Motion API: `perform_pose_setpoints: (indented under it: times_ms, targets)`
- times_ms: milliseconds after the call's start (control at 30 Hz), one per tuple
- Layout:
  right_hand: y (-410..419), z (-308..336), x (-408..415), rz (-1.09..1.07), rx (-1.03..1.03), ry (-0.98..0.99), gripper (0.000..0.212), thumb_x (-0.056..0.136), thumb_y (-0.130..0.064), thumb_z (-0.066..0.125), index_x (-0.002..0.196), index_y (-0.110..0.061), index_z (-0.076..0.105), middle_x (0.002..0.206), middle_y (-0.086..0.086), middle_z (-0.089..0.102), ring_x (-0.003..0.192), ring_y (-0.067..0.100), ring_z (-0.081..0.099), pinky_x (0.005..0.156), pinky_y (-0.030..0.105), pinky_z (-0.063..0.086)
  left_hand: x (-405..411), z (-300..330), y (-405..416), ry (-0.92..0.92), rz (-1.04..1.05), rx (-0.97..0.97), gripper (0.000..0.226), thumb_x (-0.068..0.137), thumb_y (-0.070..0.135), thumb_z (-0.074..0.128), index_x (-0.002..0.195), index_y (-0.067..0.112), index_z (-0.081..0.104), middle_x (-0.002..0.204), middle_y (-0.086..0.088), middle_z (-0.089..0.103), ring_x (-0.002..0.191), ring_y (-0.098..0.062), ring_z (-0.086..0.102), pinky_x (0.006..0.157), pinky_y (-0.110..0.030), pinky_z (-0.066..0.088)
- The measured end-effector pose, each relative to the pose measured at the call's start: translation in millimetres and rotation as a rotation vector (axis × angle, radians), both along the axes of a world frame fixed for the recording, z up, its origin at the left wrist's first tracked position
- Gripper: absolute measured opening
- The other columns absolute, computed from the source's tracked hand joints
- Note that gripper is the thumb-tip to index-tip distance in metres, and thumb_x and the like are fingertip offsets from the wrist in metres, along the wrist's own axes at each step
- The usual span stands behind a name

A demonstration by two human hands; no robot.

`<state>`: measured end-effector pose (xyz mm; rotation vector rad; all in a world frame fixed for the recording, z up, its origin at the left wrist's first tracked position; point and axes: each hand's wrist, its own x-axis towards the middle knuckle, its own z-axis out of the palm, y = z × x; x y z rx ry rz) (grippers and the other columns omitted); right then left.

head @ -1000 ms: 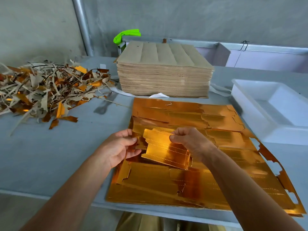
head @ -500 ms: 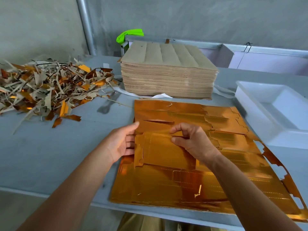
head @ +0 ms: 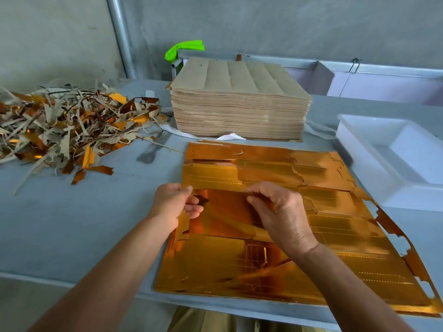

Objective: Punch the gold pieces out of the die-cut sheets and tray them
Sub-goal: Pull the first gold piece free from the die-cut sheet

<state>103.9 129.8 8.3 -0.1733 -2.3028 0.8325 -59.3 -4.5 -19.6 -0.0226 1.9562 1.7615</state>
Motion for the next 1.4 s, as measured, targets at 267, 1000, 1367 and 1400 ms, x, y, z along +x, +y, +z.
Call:
perform_pose_setpoints:
  times_ms: [267,1000,1367,1400]
  targets:
    - [20.6,1.2,9.7,-0.244,-0.493,-0.075,0.014,0.087,-0.011,0.065,0.098,-0.02,0.067,0.089,-0.006,0.066,0.084,0.01,0.063,0.064,0.019,0.052,2.0,1.1,-4.0,0.061,-0.131,-0.055,0.012,0.098,0.001,0.046,0.095,0.004,0.056,0.056,-0.012,0.063,0.038,-0.016,0.056,0.034,-0.022,0.043]
    - [49.6,17.8,-31.1,0.031,-0.817,-0.587,0.007,0.087,-0.011,0.063,0.08,-0.012,0.065,0.071,0.003,0.058,0.071,0.018,0.051,0.064,0.028,0.041,-10.9,11.7,15.0,-0.022,-0.365,0.075,0.032,0.089,-0.01,0.051,0.101,0.014,0.066,0.092,-0.011,0.072,0.081,-0.025,0.068,0.072,-0.042,0.057]
    - [41.4,-2.6,-28.0,0.03,-0.7,-0.46,0.033,0.089,-0.012,0.063,0.118,-0.027,0.056,0.105,0.0,0.065,0.093,0.017,0.064,0.064,0.023,0.055,-9.4,6.2,29.9,-0.018,-0.185,0.01,0.009,0.093,0.023,0.059,0.098,0.017,0.063,0.085,-0.008,0.071,0.086,-0.027,0.067,0.086,-0.048,0.053]
    - [40.5,-4.6,-27.4,0.013,-0.714,-0.452,0.033,0.09,-0.014,0.063,0.12,-0.027,0.055,0.105,0.0,0.065,0.093,0.018,0.064,0.065,0.024,0.056,-8.9,6.5,30.6,-0.024,-0.187,0.005,0.012,0.093,0.022,0.059,0.101,0.013,0.063,0.087,-0.01,0.071,0.086,-0.028,0.067,0.085,-0.048,0.053]
